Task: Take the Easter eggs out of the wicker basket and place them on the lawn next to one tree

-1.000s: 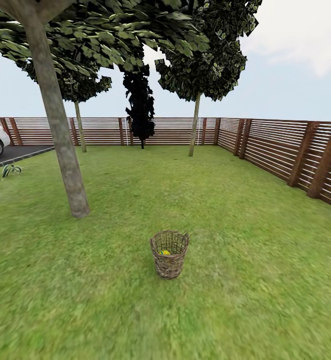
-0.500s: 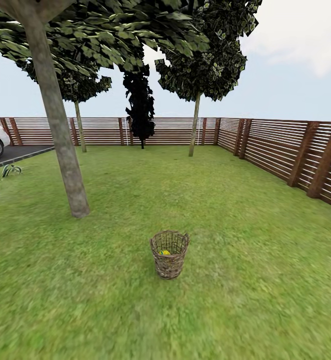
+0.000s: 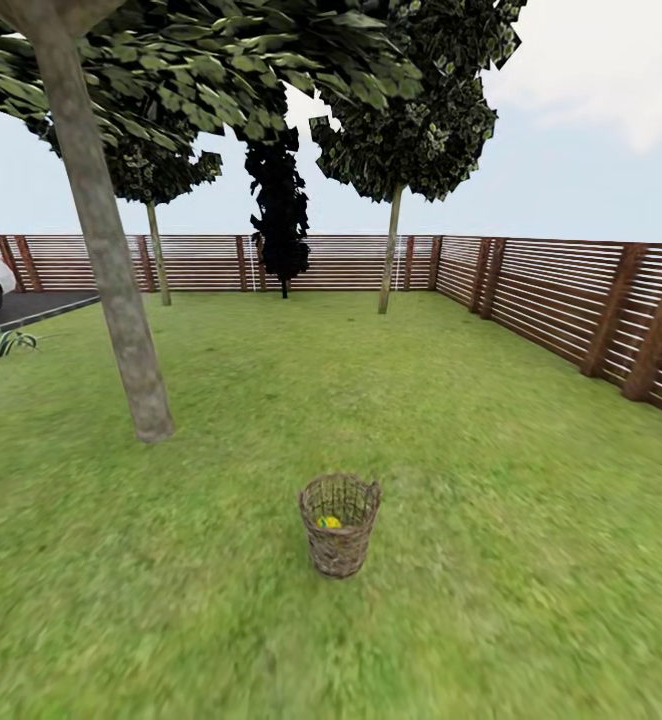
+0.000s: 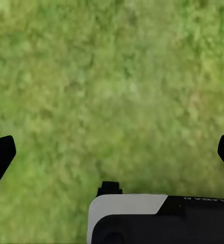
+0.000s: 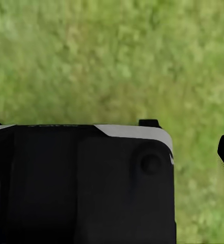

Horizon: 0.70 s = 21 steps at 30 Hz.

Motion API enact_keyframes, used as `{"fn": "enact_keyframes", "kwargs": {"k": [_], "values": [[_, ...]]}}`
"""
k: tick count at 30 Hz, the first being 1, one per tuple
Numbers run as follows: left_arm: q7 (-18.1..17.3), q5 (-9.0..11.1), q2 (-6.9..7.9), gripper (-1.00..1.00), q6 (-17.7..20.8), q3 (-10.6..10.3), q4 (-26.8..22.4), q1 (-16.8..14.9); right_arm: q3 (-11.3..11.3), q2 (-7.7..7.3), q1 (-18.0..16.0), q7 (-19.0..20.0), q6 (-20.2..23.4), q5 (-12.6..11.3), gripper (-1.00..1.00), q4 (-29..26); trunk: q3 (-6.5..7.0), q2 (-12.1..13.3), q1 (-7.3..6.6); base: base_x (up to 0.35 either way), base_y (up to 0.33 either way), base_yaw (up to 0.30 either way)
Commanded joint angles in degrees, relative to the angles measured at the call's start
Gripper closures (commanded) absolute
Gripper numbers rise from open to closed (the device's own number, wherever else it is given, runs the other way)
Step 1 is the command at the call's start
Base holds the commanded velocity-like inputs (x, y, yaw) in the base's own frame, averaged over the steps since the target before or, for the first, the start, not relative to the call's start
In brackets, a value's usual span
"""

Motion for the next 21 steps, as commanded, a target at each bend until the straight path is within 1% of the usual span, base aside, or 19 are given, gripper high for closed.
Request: {"fn": "enact_keyframes", "kwargs": {"k": [1, 11, 21], "values": [[0.04, 0.33, 0.0, -1.0, -0.19, -0.05, 0.06, -0.02, -0.07, 0.01, -0.02, 0.08, -0.2, -0.02, -1.0, 0.05, -0.02, -0.03, 0.05, 0.336, 0.0, 0.0], [0.05, 0.32, 0.0, -1.0, -0.19, -0.1, 0.06, -0.02, -0.07, -0.02, -0.02, 0.09, -0.2, -0.01, -1.0, 0.05, 0.03, -0.03, 0.05, 0.337, 0.0, -0.016], [0.05, 0.32, 0.0, -1.0, -0.19, -0.14, 0.14, -0.03, -0.07, -0.06, -0.02, 0.09, -0.21, -0.07, -1.0, 0.05, 0.53, -0.03, 0.05, 0.338, 0.0, -0.175]]}}
